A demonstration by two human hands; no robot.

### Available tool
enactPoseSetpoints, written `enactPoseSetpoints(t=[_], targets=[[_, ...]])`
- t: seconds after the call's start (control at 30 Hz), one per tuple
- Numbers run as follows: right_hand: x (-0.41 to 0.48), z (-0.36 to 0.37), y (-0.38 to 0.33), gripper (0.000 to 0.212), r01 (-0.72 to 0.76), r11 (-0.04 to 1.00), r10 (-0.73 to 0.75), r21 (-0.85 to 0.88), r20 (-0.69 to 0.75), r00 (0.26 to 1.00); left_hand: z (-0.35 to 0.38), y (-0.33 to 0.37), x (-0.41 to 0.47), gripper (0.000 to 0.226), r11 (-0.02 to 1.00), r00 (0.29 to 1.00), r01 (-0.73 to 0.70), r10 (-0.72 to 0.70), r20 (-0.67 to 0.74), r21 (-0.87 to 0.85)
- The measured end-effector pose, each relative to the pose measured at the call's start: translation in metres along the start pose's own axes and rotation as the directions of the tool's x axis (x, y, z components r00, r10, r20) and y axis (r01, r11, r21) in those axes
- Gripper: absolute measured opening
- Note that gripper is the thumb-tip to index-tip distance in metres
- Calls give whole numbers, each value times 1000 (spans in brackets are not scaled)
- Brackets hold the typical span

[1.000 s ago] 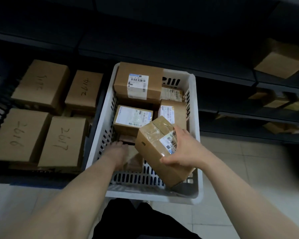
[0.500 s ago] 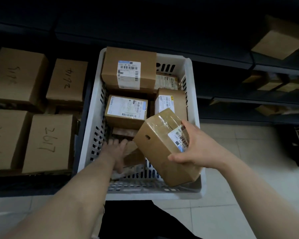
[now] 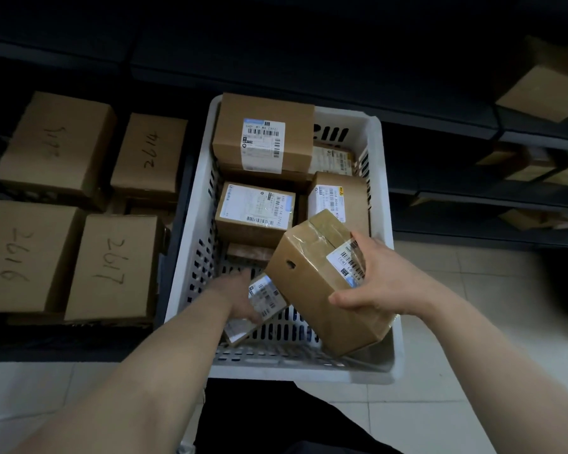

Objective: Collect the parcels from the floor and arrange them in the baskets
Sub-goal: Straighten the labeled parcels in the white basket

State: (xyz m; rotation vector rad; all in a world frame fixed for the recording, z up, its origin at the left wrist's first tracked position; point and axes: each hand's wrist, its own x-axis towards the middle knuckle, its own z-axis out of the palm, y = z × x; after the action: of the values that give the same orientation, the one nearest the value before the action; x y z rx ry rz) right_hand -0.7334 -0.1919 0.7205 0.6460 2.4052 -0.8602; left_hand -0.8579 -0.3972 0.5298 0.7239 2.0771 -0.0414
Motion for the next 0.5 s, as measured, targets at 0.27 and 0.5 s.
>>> enactPoseSetpoints(t=[0.27, 0.5], targets=[[-1, -4, -1, 105, 13, 1000, -13, 0, 7, 1000, 8, 19, 2, 106, 945, 995, -78, 94, -34, 317], [-1, -3, -10, 124, 78, 987, -61, -139, 125, 990, -22, 2, 3, 98, 935, 945, -11, 125, -302, 353]])
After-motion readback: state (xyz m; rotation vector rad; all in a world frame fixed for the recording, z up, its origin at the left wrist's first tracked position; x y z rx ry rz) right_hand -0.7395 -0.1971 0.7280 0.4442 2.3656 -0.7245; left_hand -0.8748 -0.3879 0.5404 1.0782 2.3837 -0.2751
